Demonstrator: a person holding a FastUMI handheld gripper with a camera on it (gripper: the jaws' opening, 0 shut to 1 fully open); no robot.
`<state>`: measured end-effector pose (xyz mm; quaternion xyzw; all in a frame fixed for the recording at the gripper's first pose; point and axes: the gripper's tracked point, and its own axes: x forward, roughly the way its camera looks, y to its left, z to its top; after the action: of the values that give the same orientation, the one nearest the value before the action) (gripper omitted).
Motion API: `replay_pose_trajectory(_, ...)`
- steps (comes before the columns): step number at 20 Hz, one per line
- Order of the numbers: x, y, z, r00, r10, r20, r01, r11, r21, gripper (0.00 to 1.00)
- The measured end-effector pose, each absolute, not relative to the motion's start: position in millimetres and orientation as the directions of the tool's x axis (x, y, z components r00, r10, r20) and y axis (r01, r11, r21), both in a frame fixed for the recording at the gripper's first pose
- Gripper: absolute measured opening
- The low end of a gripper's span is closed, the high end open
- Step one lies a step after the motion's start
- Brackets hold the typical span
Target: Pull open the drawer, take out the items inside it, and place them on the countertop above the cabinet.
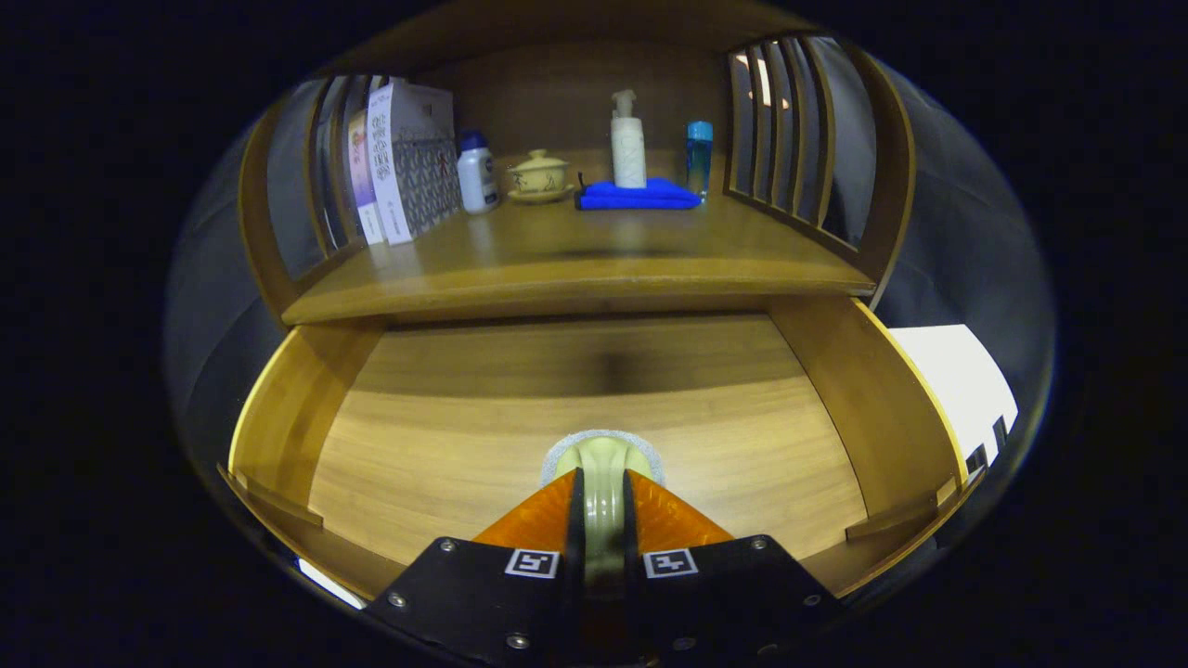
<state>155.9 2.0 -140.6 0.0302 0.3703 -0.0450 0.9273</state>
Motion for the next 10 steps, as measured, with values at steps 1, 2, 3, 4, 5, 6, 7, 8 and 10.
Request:
replay_pose_trajectory(1,157,4,-133,0.743,-0.056,-0.667,0.099,0.995,0.027,0.19)
replay_pose_trajectory(2,160,6,-124,0.765,-0.055,-0.642,0.095,0.995,0.028,0.19)
replay_pose_trajectory(3,161,7,-114,0.789,-0.053,-0.612,0.086,0.996,0.025,0.19)
replay_pose_trajectory(4,163,8,-104,0.81,-0.052,-0.585,0.08,0.997,0.021,0.19)
replay_pose_trajectory(5,162,10,-95,0.83,-0.045,-0.556,0.067,0.998,0.018,0.19)
replay_pose_trajectory(6,163,11,-84,0.852,-0.039,-0.521,0.057,0.998,0.018,0.19)
replay_pose_trajectory(7,163,12,-73,0.876,-0.038,-0.481,0.053,0.998,0.017,0.19)
replay_pose_trajectory(8,163,11,-61,0.897,-0.041,-0.44,0.054,0.998,0.016,0.19)
replay_pose_trajectory(10,161,14,-37,0.934,-0.033,-0.356,0.043,0.999,0.02,0.19)
